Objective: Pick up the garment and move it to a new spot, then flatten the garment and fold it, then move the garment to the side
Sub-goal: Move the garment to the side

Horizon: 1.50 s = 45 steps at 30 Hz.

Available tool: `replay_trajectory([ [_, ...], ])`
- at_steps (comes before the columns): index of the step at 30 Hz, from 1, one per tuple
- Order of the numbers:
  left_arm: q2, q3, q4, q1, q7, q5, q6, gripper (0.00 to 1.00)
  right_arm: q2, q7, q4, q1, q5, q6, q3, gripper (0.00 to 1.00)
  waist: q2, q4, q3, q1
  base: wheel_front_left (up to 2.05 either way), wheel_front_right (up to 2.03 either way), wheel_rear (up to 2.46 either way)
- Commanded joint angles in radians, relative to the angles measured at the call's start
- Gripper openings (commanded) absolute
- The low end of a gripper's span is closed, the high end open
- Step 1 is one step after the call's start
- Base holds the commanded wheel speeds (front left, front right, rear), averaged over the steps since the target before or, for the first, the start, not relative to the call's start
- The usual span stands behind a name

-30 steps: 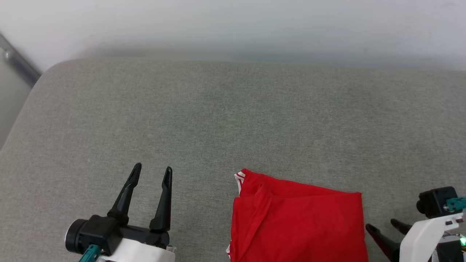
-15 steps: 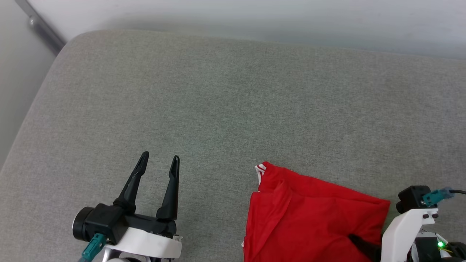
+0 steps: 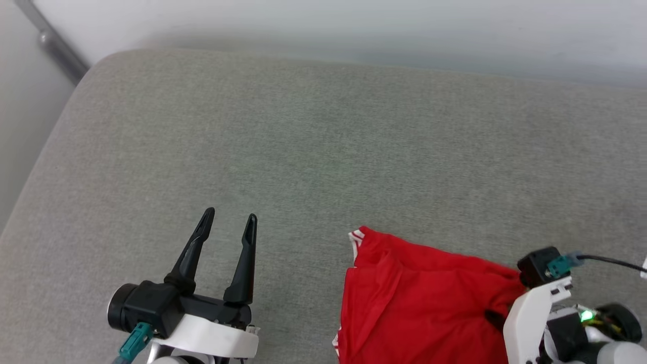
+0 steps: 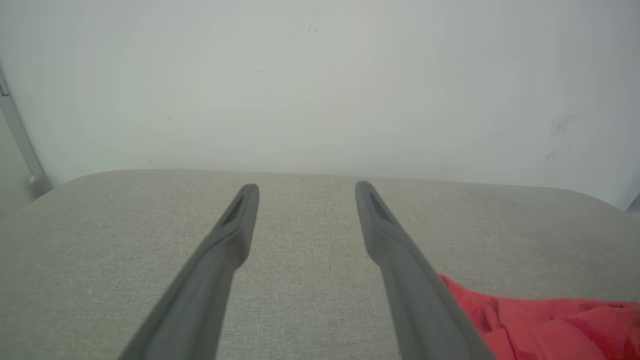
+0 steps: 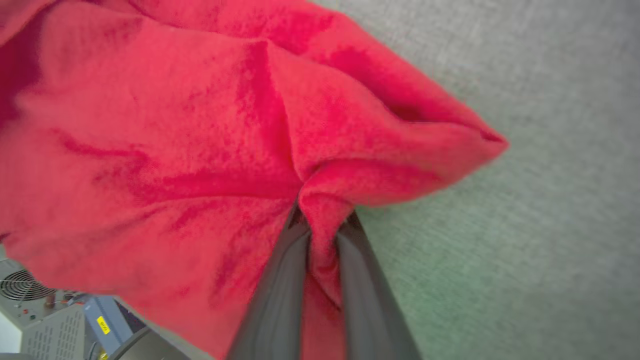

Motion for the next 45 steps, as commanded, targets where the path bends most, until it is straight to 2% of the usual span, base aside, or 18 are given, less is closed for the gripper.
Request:
replay_trajectory([
  [1, 0.003, 0.003, -0.001, 0.008, -0.004, -0.007, -0.001, 1.0, -0.036, -0.012, -0.013, -0.029, -0.025, -0.002, 0.022, 0.0, 0.0, -0.034, -0.017, 0.0, 0.0, 0.0, 0.0],
  [4, 0.006, 0.006, -0.007, 0.013, -0.003, -0.004, -0.001, 1.0, -0.119, -0.011, -0.052, -0.076, -0.065, -0.002, 0.11, 0.0, 0.0, -0.092, -0.025, 0.0, 0.0, 0.0, 0.0],
  [5, 0.006, 0.006, -0.007, 0.013, -0.003, -0.004, -0.001, 1.0, -0.119, -0.011, -0.052, -0.076, -0.065, -0.002, 0.11, 0.0, 0.0, -0.092, -0.025, 0.0, 0.0, 0.0, 0.0],
  [10, 0.011, -0.021, -0.016, -0.007, -0.003, 0.003, -0.001, 1.0, -0.299, 0.006, -0.093, -0.194, -0.118, -0.001, 0.24, 0.0, 0.0, -0.211, -0.005, 0.0, 0.0, 0.0, 0.0],
  [15, 0.025, -0.065, -0.022, -0.046, -0.003, 0.014, -0.001, 1.0, -0.476, 0.004, -0.101, -0.334, -0.11, -0.002, 0.369, 0.0, 0.0, -0.342, 0.06, 0.0, 0.0, 0.0, 0.0],
  [16, 0.038, -0.08, -0.017, -0.069, -0.003, 0.017, -0.001, 1.0, -0.532, -0.013, -0.087, -0.38, -0.105, -0.001, 0.396, 0.0, 0.0, -0.385, 0.089, 0.0, 0.0, 0.0, 0.0],
  [19, 0.058, -0.096, -0.018, -0.107, -0.003, 0.02, -0.001, 1.0, -0.603, -0.062, -0.038, -0.442, -0.104, -0.002, 0.415, 0.0, 0.0, -0.44, 0.143, 0.0, 0.0, 0.0, 0.0],
  [21, 0.067, -0.097, -0.022, -0.121, -0.003, 0.022, -0.001, 1.0, -0.613, -0.081, -0.018, -0.46, -0.105, -0.001, 0.413, 0.0, 0.0, -0.457, 0.165, 0.0, 0.0, 0.0, 0.0],
  [27, 0.119, -0.113, -0.057, -0.199, -0.003, 0.041, -0.001, 1.0, -0.674, -0.24, 0.168, -0.526, -0.106, -0.002, 0.346, 0.0, 0.0, -0.512, 0.292, 0.0, 0.0, 0.0, 0.0],
  [34, 0.17, -0.122, -0.131, -0.266, -0.003, 0.054, -0.001, 1.0, -0.711, -0.473, 0.425, -0.54, -0.168, -0.002, 0.246, 0.0, 0.0, -0.508, 0.408, 0.0, 0.0, 0.0, 0.0],
  [39, 0.199, -0.12, -0.174, -0.286, -0.003, 0.067, -0.001, 1.0, -0.681, -0.614, 0.594, -0.571, -0.231, -0.002, 0.137, 0.0, 0.0, -0.493, 0.459, 0.0, 0.0, 0.0, 0.0],
  [45, 0.206, -0.096, -0.193, -0.284, -0.003, 0.07, 0.006, 1.0, -0.634, -0.707, 0.705, -0.617, -0.285, -0.002, 0.048, 0.0, 0.0, -0.476, 0.49, 0.0, 0.0, 0.0, 0.0],
])
